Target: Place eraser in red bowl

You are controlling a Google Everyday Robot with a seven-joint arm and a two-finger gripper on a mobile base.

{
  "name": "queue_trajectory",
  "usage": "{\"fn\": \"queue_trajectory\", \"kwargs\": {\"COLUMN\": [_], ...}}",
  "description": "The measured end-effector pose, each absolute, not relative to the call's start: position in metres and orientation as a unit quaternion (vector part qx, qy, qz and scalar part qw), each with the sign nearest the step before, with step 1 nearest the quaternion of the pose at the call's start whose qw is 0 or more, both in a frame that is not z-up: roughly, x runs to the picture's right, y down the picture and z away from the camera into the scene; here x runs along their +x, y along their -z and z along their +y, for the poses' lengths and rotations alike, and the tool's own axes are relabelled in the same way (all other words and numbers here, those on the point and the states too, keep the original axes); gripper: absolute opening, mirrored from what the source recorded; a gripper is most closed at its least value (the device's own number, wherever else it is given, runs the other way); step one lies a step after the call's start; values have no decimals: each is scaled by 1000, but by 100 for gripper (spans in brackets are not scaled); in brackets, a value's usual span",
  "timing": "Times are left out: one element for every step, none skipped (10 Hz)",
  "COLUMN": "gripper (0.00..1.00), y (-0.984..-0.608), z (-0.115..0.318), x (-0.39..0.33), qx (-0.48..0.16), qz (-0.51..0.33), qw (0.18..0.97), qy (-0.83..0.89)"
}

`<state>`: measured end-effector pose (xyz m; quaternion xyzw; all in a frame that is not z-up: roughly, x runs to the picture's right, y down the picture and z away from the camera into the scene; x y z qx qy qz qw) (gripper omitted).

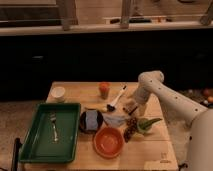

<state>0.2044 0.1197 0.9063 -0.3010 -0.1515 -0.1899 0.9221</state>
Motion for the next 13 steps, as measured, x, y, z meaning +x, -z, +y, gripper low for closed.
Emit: {"fn": "queue_trajectory", "kwargs": {"gripper": [76, 66, 59, 46, 39, 28, 18, 7, 2, 0, 0, 0, 0], "y": [-910, -912, -914, -916, -918, -919, -920, -921, -921, -920, -916, -913, -908], "z": [121, 122, 123, 122, 122, 123, 124, 123, 123, 123, 121, 117, 113], "x": [204, 207, 208, 208, 207, 210, 210, 210, 210, 211, 214, 214, 215], "qx": [-303, -305, -306, -304, -302, -305, -306, -305, -305, -305, -305, -301, -298], "qz": [-149, -146, -144, -143, -143, -141, -142, -142, -143, -143, -146, -148, -152], "qw": [922, 922, 922, 923, 923, 923, 923, 923, 923, 923, 923, 923, 923], "qy": [191, 191, 191, 190, 189, 188, 186, 185, 185, 185, 187, 187, 189]}}
